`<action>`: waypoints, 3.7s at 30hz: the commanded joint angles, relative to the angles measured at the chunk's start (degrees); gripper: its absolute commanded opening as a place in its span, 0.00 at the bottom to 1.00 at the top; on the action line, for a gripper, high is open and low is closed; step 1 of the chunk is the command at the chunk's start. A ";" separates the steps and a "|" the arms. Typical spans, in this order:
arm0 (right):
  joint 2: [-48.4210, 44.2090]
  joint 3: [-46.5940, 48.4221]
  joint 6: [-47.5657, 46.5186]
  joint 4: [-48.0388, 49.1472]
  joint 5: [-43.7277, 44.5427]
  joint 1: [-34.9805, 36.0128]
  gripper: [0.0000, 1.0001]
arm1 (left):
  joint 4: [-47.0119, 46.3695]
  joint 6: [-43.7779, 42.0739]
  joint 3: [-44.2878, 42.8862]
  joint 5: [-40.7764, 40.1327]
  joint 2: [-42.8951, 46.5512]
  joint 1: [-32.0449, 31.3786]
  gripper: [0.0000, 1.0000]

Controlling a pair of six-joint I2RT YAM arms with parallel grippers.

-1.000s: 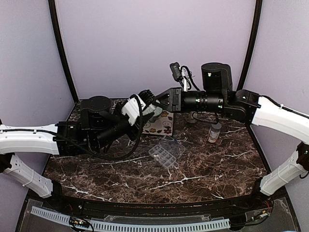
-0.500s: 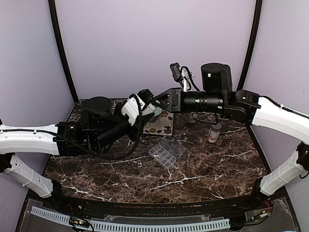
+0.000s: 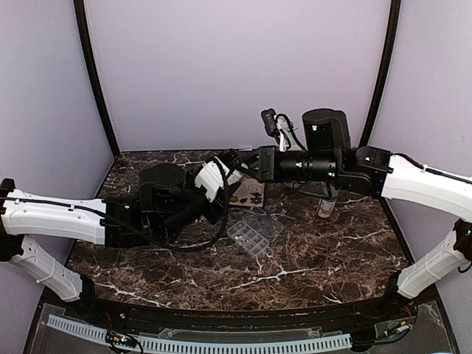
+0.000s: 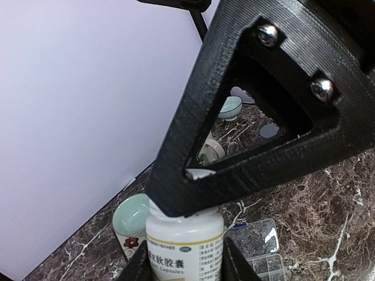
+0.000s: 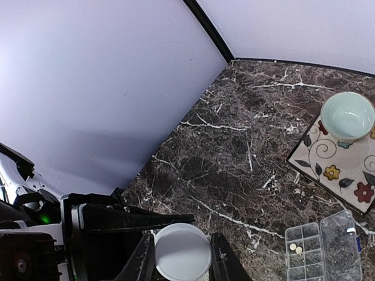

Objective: Sort the pills into containers
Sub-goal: Pass from the right arm to the left, then place the pill bottle at the center of the board.

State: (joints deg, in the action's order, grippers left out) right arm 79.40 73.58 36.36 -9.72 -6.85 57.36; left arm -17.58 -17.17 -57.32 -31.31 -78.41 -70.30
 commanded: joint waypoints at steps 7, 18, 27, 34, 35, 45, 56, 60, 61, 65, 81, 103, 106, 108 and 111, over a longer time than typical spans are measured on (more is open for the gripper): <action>-1.12 -5.87 0.92 0.33 2.24 0.82 0.00 | -10.11 4.53 1.96 5.53 -1.83 -1.34 0.38; -1.96 -7.15 0.56 0.71 4.54 0.82 0.00 | -7.51 6.72 2.46 7.20 -1.05 -1.32 0.49; -3.13 -7.20 -0.99 -1.15 9.71 0.82 0.00 | -3.69 9.82 4.58 7.15 1.68 -1.31 0.54; -4.67 -9.51 -2.61 -4.27 15.60 0.55 0.00 | -1.77 11.86 6.76 6.05 5.28 -1.31 0.57; -4.93 -9.60 -2.91 -4.91 16.86 0.51 0.00 | -1.49 12.00 6.87 5.96 5.51 -1.33 0.58; -8.91 -14.78 -4.32 -10.97 30.58 -0.21 0.00 | -0.40 14.07 9.43 5.28 7.60 -1.33 0.59; -6.55 -24.73 -4.65 -7.28 39.18 -4.57 0.00 | -0.17 17.12 10.78 6.58 8.57 -1.24 0.59; -4.46 -27.66 -5.40 -3.41 40.79 -6.52 0.00 | -0.01 17.90 11.62 7.18 9.13 -1.15 0.59; -3.76 -27.94 -5.69 -2.53 40.93 -6.96 0.00 | 0.04 18.07 11.76 7.33 9.22 -1.08 0.59; 0.48 -28.18 -7.17 0.58 41.55 -8.70 0.00 | 0.26 18.95 12.37 7.89 9.63 -0.89 0.59; 10.23 -25.42 -9.85 6.45 38.91 -14.26 0.00 | -0.09 20.24 14.16 8.36 10.41 -0.11 0.59; 15.33 -24.61 -9.66 8.11 38.02 -15.44 0.20 | -0.66 20.68 15.40 8.72 11.04 0.60 0.59; 15.39 -24.87 -9.22 8.02 37.68 -15.44 0.28 | -0.62 20.68 15.49 8.72 11.08 0.61 0.59; 15.24 -25.04 -9.07 7.96 37.49 -15.45 0.34 | -0.66 20.68 15.51 8.80 11.09 0.61 0.59; 15.18 -25.14 -8.90 7.98 37.29 -15.44 0.40 | -0.66 20.68 15.43 8.81 11.09 0.61 0.59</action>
State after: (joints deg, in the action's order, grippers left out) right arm 94.06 47.79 26.87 -3.18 30.85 42.19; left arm -17.06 2.92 -42.70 -22.94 -69.23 -70.22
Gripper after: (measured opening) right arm 0.378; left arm 0.593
